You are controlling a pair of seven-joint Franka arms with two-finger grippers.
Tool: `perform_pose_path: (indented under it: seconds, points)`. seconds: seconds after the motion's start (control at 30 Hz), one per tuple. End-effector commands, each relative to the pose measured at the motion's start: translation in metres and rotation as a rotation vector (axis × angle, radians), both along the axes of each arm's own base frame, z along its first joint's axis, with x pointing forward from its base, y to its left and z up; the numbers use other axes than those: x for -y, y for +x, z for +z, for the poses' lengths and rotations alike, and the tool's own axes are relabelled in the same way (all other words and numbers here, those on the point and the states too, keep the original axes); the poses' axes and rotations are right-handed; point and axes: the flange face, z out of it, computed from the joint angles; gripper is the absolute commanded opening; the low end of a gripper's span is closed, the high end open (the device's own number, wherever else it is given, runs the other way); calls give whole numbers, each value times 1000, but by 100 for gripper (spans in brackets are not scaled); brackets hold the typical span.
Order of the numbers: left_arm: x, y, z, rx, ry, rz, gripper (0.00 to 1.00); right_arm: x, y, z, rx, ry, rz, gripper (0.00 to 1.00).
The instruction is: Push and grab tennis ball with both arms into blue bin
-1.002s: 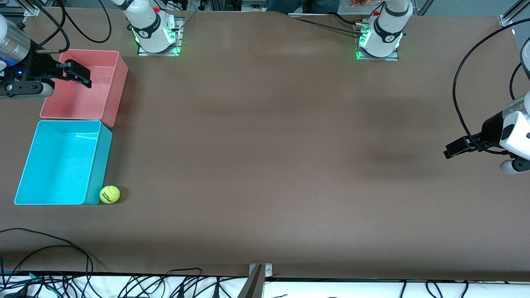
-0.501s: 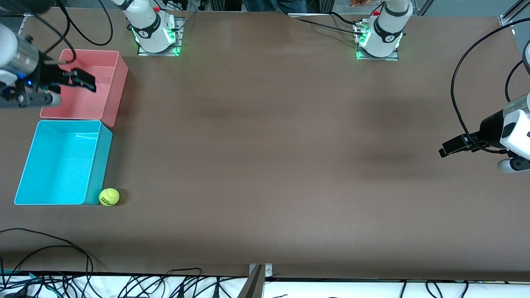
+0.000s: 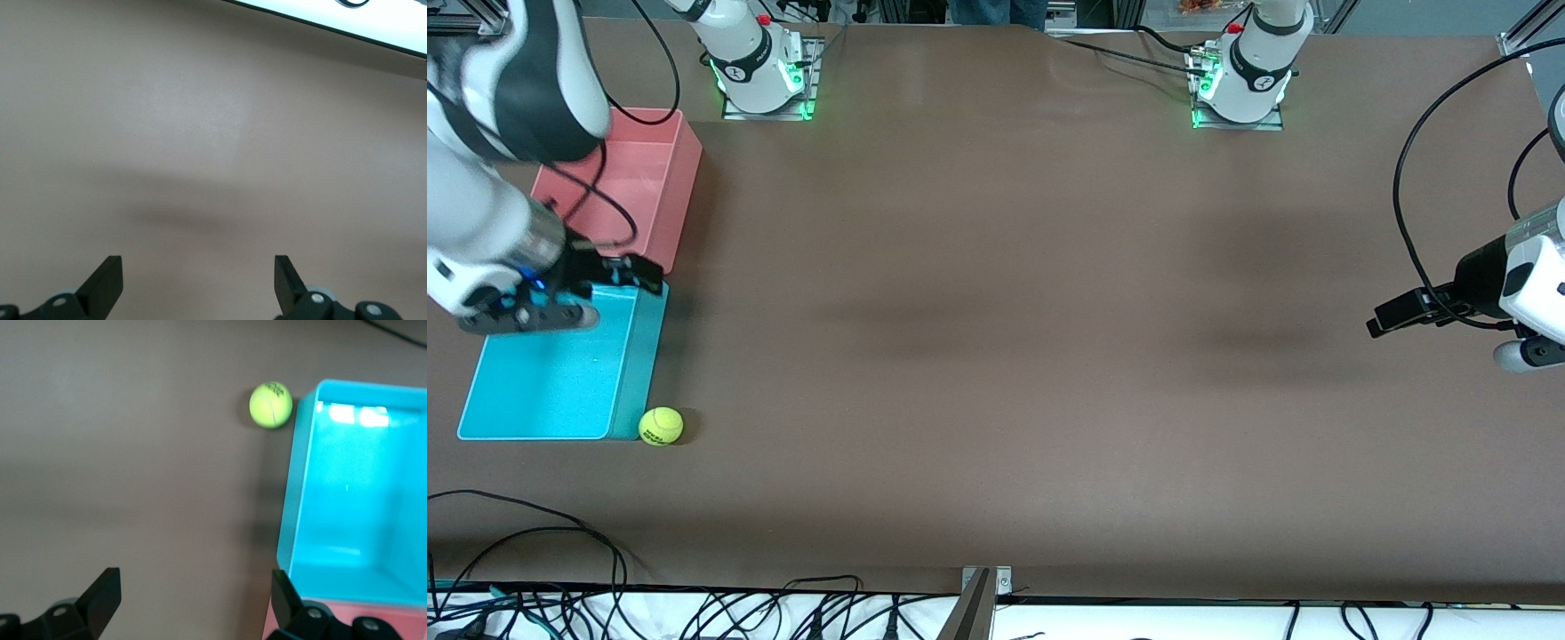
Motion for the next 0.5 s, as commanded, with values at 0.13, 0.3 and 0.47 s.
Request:
perform_pose_path:
  seconds: [0.13, 0.3, 0.47]
  points:
    - [2, 2, 5, -2, -16, -26, 100, -28, 33, -61, 45, -88, 157, 100]
    - [2, 2, 4, -4, -13, -30, 100, -24, 51, -104, 74, -160, 288, 100]
    - [3, 0, 3, -18, -12, -34, 100, -18, 64, -137, 96, -194, 448, 100]
